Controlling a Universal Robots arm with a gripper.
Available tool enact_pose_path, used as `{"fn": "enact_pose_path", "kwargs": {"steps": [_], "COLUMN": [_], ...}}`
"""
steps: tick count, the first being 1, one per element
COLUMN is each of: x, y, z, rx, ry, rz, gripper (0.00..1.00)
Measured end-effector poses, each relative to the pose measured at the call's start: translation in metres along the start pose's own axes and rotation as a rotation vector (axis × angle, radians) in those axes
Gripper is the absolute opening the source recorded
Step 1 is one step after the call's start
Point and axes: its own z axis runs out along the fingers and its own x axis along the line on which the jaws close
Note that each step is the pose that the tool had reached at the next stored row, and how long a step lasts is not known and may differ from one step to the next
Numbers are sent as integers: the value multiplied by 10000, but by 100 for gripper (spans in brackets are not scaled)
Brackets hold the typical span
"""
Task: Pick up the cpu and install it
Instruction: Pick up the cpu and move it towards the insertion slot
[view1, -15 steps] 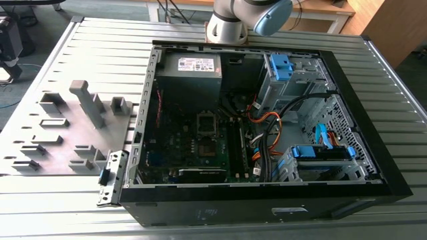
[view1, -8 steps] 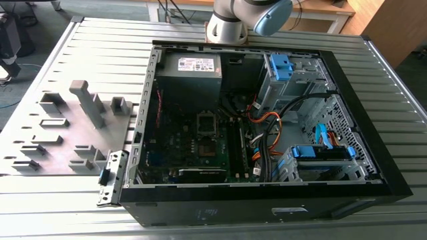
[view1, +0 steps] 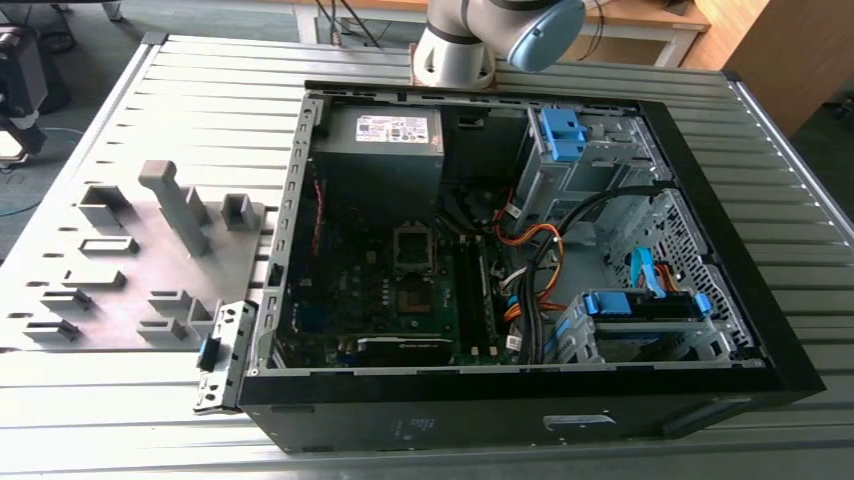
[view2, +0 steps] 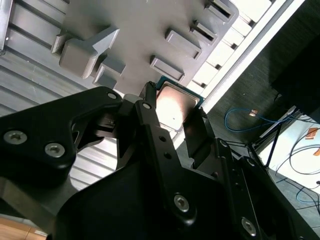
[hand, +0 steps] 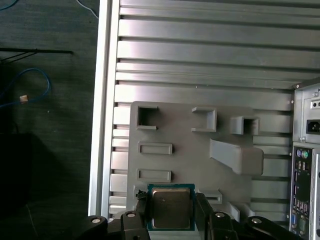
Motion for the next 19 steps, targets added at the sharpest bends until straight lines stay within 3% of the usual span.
{"fn": "enact_pose_path", "kwargs": {"steps": [19], "x": [-259], "y": [-8], "z": [2], "rx": [0], "ry": [0], "rz": [0], "gripper": [47]}}
